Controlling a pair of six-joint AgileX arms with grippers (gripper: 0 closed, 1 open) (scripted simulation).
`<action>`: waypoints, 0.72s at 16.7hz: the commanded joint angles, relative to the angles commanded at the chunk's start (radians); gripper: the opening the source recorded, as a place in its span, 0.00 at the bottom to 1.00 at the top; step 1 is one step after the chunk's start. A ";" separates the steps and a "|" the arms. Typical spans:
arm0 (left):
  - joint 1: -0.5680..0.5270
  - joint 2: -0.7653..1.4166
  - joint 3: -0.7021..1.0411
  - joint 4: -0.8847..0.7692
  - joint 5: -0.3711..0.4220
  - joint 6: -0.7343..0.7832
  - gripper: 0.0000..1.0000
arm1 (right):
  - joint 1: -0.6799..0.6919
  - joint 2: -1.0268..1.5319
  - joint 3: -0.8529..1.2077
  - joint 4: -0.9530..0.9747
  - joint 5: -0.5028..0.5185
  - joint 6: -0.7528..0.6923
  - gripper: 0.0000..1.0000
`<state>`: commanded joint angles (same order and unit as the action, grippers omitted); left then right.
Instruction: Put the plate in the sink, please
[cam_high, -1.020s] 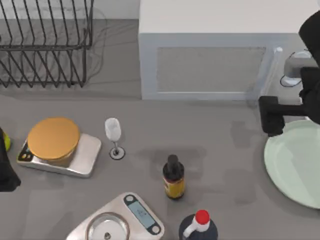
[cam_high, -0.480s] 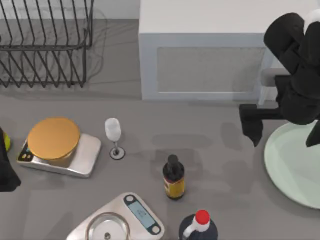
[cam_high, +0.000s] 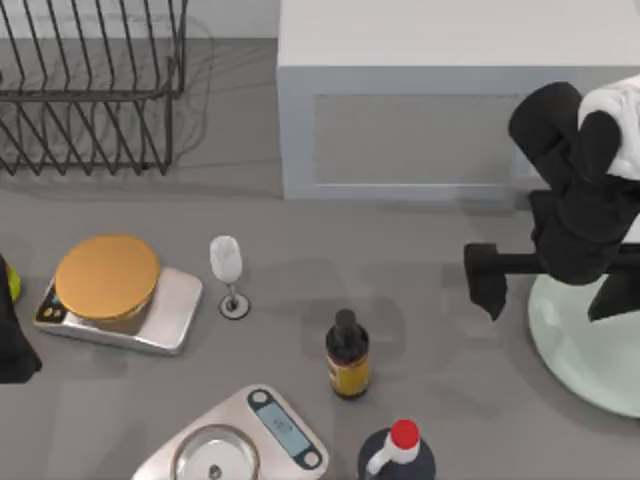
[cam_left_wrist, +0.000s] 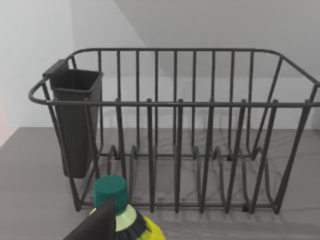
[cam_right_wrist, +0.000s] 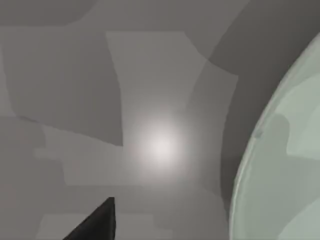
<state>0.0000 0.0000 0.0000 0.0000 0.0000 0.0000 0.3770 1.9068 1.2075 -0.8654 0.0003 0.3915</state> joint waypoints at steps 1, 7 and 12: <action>0.000 0.000 0.000 0.000 0.000 0.000 1.00 | 0.001 0.020 -0.026 0.051 0.000 0.001 1.00; 0.000 0.000 0.000 0.000 0.000 0.000 1.00 | 0.002 0.077 -0.093 0.164 0.001 0.004 1.00; 0.000 0.000 0.000 0.000 0.000 0.000 1.00 | 0.002 0.077 -0.093 0.164 0.001 0.004 0.77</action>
<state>0.0000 0.0000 0.0000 0.0000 0.0000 0.0000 0.3787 1.9842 1.1144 -0.7009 0.0013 0.3951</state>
